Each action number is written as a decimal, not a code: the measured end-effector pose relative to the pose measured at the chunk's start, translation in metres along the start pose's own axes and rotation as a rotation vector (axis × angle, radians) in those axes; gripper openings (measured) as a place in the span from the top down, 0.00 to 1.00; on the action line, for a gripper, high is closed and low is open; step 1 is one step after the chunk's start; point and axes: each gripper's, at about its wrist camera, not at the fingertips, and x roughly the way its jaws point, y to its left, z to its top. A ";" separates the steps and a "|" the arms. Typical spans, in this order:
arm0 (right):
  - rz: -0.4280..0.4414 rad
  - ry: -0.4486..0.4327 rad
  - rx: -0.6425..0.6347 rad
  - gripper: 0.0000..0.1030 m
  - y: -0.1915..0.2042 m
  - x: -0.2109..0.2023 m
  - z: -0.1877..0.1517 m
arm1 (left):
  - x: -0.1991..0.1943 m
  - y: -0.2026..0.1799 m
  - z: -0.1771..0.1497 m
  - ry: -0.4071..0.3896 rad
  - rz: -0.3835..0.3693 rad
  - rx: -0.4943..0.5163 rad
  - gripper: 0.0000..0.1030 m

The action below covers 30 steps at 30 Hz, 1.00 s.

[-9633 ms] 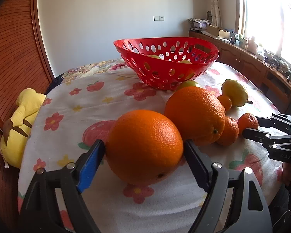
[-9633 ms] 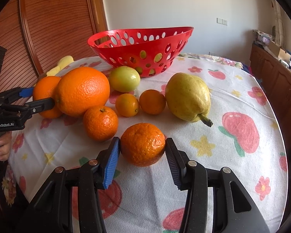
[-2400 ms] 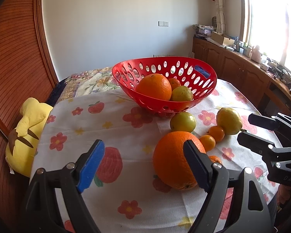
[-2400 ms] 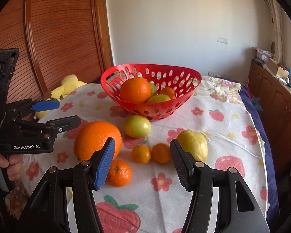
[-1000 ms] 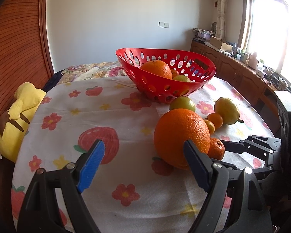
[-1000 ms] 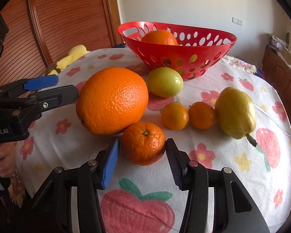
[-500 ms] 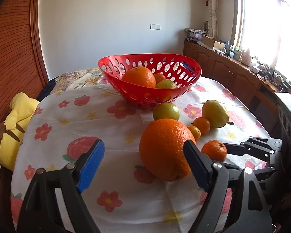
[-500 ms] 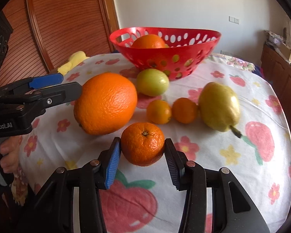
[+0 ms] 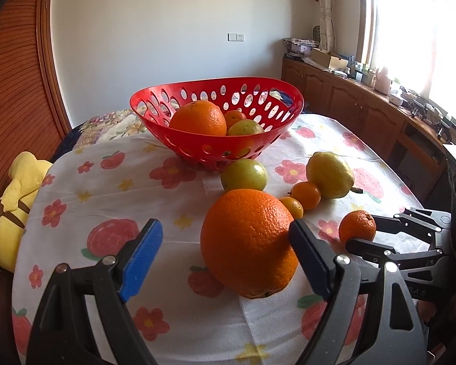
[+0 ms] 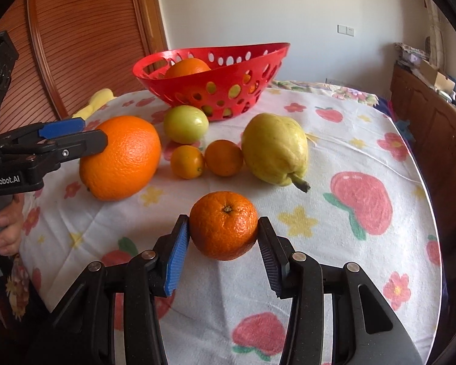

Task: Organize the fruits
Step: 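Grasp the large orange with the left tool while the right tool grasps the tangerine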

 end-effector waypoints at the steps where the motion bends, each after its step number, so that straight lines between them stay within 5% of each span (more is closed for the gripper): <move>1: 0.000 0.003 0.002 0.56 -0.001 0.001 -0.001 | 0.000 -0.001 0.000 0.001 0.002 0.002 0.17; 16: 0.000 -0.015 -0.004 0.55 -0.002 0.003 -0.006 | 0.008 -0.014 -0.006 0.040 0.011 0.034 0.17; 21: 0.002 -0.017 -0.003 0.55 -0.003 0.003 -0.006 | 0.014 -0.006 -0.013 0.060 -0.040 -0.020 0.17; 30: -0.002 -0.018 -0.005 0.55 -0.002 0.003 -0.006 | 0.031 -0.021 -0.003 0.087 -0.002 0.020 0.17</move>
